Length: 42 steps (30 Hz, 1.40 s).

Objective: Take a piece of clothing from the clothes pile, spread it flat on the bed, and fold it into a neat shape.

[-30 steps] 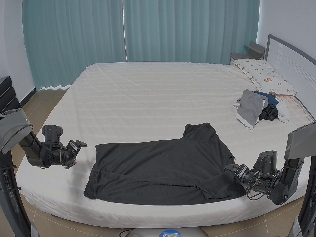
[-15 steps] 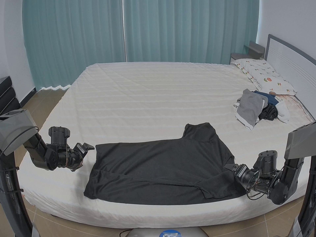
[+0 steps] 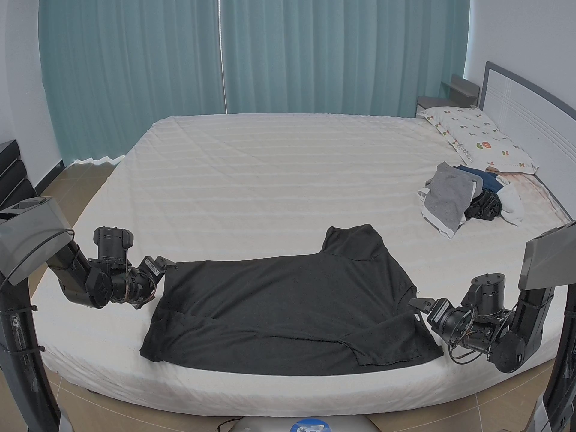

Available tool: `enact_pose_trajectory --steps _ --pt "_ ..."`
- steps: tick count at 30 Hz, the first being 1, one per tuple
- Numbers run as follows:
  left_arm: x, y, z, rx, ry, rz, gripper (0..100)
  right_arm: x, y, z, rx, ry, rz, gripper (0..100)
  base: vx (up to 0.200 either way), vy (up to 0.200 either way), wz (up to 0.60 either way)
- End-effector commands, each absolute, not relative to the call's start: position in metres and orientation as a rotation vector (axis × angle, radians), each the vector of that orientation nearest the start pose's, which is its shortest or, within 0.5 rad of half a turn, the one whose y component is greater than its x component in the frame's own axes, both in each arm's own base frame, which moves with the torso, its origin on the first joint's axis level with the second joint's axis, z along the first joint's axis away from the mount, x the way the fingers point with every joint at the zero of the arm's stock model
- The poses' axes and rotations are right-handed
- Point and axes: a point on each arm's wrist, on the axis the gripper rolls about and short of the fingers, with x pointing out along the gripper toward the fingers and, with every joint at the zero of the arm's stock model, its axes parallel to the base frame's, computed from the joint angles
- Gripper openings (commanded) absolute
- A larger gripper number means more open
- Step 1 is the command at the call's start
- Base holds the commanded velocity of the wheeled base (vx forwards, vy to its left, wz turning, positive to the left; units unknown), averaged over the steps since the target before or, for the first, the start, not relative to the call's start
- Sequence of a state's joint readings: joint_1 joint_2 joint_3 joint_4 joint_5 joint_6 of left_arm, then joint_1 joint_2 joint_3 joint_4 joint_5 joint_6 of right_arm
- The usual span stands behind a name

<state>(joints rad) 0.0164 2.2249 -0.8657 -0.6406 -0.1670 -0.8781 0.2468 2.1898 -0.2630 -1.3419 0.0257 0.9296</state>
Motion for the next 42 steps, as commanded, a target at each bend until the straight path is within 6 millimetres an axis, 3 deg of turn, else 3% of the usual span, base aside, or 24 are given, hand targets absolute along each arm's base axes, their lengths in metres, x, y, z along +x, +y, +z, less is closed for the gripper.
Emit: enact_pose_trajectory --steps 1,6,12,22,41,42 --pt "0.378 -0.006 0.022 -0.89 0.698 0.184 100 0.261 0.066 -0.002 0.833 0.659 -0.023 100 0.0 0.0 0.0" --pt "0.4 -0.013 0.018 -0.826 0.607 0.284 100 0.261 0.066 -0.002 0.832 0.661 -0.024 100 0.0 0.0 0.0" --pt "0.425 -0.012 0.014 -0.735 0.559 0.258 100 0.26 0.066 -0.003 0.831 0.666 -0.029 100 0.0 0.0 0.0" --pt "0.437 -0.013 -0.023 -0.672 0.606 0.254 100 0.259 0.066 -0.004 0.827 0.672 -0.03 100 0.0 0.0 0.0" --pt "0.445 -0.015 -0.033 -0.683 0.589 0.243 100 0.26 0.067 -0.004 0.825 0.665 -0.025 100 0.0 0.0 0.0" --pt "0.445 -0.015 -0.034 -0.682 0.591 0.245 0 0.261 0.067 -0.004 0.825 0.665 -0.025 100 0.0 0.0 0.0"
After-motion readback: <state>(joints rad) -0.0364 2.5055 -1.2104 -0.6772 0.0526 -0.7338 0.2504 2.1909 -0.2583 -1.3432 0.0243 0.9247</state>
